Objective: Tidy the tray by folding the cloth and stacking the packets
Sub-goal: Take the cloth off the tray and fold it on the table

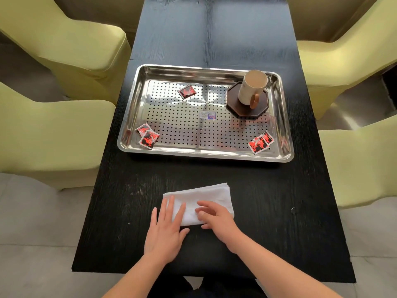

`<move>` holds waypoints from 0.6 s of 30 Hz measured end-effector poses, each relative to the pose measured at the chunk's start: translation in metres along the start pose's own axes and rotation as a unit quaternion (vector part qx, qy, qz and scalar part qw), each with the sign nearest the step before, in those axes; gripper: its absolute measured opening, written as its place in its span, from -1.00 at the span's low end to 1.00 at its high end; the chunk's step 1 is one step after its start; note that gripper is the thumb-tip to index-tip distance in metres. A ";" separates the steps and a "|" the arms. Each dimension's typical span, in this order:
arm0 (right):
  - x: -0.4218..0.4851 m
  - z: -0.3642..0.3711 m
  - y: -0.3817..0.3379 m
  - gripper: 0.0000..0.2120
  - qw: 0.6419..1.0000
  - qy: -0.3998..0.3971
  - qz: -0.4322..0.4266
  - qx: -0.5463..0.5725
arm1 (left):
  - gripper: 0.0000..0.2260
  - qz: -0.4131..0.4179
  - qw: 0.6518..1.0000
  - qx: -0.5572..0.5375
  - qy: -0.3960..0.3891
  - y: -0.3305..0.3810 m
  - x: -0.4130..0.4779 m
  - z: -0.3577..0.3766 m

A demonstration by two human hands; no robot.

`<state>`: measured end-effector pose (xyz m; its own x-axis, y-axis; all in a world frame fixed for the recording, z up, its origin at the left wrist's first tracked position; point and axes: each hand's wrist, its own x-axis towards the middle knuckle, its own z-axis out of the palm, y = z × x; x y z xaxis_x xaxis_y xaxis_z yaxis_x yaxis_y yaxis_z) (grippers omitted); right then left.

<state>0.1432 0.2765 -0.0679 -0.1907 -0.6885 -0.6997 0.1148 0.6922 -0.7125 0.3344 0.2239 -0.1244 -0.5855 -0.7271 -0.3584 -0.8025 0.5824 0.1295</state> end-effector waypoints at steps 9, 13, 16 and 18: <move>-0.003 -0.048 0.011 -0.76 0.982 0.110 0.028 0.153 | -0.27 -0.001 0.999 0.019 -0.031 -0.004 0.002 0.005; -0.010 -0.052 0.014 -0.77 0.976 0.143 0.025 0.164 | -0.27 -0.004 0.999 0.017 -0.049 0.000 0.001 -0.004; -0.015 -0.046 0.014 -0.78 0.973 0.145 0.019 0.180 | -0.36 -0.013 1.000 -0.020 -0.012 0.006 -0.005 -0.021; -0.018 -0.035 0.014 -0.78 0.976 0.111 0.024 0.184 | -0.43 0.032 0.999 -0.025 0.016 0.008 -0.015 -0.031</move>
<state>0.1138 0.3057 -0.0633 -0.3790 -0.5649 -0.7329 0.4627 0.5702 -0.6788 0.3330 0.2281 -0.0895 -0.6379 -0.7013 -0.3182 -0.7681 0.6089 0.1980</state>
